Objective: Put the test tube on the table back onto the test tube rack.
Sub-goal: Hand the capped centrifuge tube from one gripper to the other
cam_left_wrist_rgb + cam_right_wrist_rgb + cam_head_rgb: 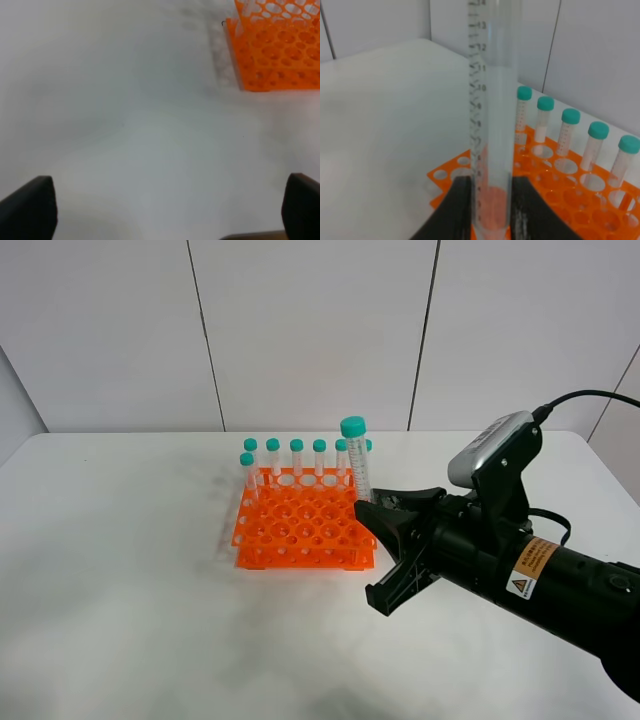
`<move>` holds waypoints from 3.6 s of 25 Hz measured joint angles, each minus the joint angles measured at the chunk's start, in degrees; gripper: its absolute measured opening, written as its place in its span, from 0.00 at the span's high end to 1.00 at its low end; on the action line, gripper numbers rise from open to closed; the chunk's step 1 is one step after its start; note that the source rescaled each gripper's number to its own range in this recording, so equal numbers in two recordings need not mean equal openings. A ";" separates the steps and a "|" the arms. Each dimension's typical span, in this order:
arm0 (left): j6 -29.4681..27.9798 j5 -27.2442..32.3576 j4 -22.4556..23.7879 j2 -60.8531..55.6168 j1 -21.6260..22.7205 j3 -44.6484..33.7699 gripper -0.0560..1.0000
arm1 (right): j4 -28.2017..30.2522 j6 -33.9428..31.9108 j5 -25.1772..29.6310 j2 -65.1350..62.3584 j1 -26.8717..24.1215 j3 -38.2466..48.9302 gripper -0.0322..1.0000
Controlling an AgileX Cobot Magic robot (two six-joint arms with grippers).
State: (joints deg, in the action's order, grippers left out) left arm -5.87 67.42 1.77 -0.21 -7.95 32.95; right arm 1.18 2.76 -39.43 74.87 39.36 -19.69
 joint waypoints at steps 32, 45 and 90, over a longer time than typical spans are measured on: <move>9.25 -11.22 -2.49 20.02 -16.33 6.42 0.00 | 0.00 -1.28 0.99 0.00 0.00 0.25 0.95; 15.02 -29.38 -9.17 38.09 -23.59 10.56 0.00 | 0.00 -2.76 1.06 0.00 0.00 0.25 0.95; 55.17 -46.37 -56.31 85.54 -29.51 29.89 0.00 | 0.00 -4.35 1.12 0.00 0.00 0.25 0.95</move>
State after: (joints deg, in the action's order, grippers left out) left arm 49.30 21.05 -54.54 85.34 -37.46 62.84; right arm 1.18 -1.59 -38.30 74.87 39.36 -19.44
